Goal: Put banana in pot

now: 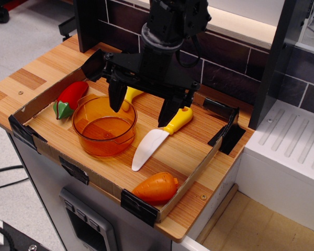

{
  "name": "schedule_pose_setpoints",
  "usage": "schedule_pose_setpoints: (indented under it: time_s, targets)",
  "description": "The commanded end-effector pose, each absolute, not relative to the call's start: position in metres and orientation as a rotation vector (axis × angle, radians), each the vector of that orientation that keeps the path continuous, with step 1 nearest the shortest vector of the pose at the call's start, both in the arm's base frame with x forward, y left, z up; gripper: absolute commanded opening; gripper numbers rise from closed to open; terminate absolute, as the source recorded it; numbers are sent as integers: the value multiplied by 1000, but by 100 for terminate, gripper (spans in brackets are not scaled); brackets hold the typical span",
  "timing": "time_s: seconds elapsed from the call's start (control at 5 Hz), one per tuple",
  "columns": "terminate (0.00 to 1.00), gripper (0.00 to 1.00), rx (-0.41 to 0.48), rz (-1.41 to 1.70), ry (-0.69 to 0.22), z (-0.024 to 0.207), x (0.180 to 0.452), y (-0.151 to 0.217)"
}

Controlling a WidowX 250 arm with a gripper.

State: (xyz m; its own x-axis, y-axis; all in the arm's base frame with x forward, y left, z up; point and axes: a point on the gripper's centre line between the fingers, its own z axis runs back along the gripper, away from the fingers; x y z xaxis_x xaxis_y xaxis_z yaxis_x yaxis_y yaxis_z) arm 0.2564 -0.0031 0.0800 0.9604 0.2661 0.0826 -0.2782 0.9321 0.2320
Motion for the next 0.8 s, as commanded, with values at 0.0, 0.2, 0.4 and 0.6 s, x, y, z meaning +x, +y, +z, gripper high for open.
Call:
schedule_pose_setpoints:
  time_s: [0.0, 0.2, 0.4, 0.6]
  targets:
    - [0, 100, 245, 279, -50, 80, 256, -3]
    - [0, 100, 182, 162, -60, 99, 265, 10]
    - [0, 100, 140, 83, -90, 118, 272, 27]
    - [0, 100, 114, -17, -39, 117, 288, 41]
